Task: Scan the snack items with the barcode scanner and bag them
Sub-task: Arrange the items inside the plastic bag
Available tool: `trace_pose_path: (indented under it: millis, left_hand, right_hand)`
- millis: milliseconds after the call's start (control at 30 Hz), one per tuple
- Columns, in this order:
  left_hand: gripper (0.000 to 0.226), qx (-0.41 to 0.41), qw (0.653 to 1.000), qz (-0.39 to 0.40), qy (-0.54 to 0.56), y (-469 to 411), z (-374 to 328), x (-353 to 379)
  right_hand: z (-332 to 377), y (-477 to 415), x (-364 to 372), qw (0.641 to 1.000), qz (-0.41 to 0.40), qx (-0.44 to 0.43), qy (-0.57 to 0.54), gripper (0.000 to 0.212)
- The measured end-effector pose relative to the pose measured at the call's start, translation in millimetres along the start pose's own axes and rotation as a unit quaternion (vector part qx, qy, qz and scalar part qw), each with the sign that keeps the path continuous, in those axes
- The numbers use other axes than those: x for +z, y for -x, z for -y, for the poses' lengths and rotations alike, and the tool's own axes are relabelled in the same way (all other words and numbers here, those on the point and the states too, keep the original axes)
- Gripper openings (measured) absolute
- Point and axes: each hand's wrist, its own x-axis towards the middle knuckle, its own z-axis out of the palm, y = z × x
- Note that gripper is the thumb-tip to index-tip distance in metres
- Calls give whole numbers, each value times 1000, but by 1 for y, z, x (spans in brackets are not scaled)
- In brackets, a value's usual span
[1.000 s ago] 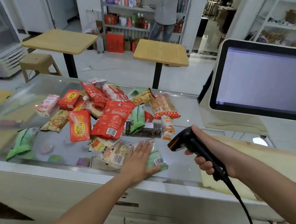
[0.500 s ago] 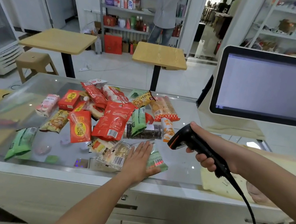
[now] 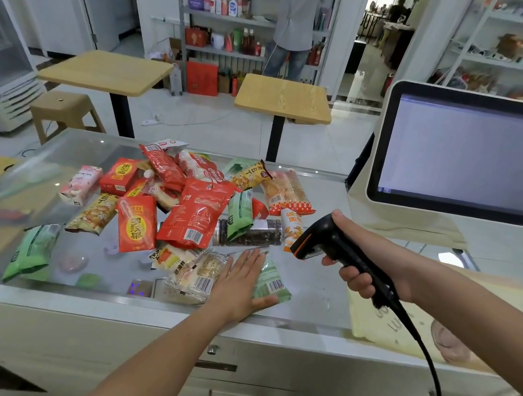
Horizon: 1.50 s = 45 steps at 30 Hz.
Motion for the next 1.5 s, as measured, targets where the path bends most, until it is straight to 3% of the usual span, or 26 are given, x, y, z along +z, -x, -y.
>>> trace_pose_path:
  millis: [433,700,800,933,1033,1167,1300,1367,1500]
  left_hand:
    - [95,-12,1000,7,-3,0,-2,-1]
    - [94,-6,1000,11,2,-7,-18,-2]
    - [99,-18,1000,-2,6,-11,-22,-2]
    - [111,-60,998,15,21,-24,-30,-18]
    - [93,-98,994,19,33,-37,-34,-32]
    - [76,-139,990,22,2,-44,-43,-35]
    - [80,-172,983,37,-44,-48,-50,-34]
    - [88,-192,979,51,-44,-51,-53,-39]
    - [93,-230,968,77,71,-55,-56,-57]
  right_hand:
    - [-6,-9,-9,1000,17,-6,-14,76]
    - [-19,-27,-30,995,28,-31,-91,78]
    - [-32,-44,-32,994,7,-31,-102,67]
    - [-58,-79,-14,993,-39,-57,-99,36]
    - [-75,-112,1,984,-98,-83,-125,29]
    - [-81,-147,7,971,-161,-85,-152,39]
    - [-77,-163,-1,973,-195,-88,-91,42]
    - [-74,-165,-8,977,-198,-84,-1,44]
    - [-70,-163,-31,970,-198,-73,119,53]
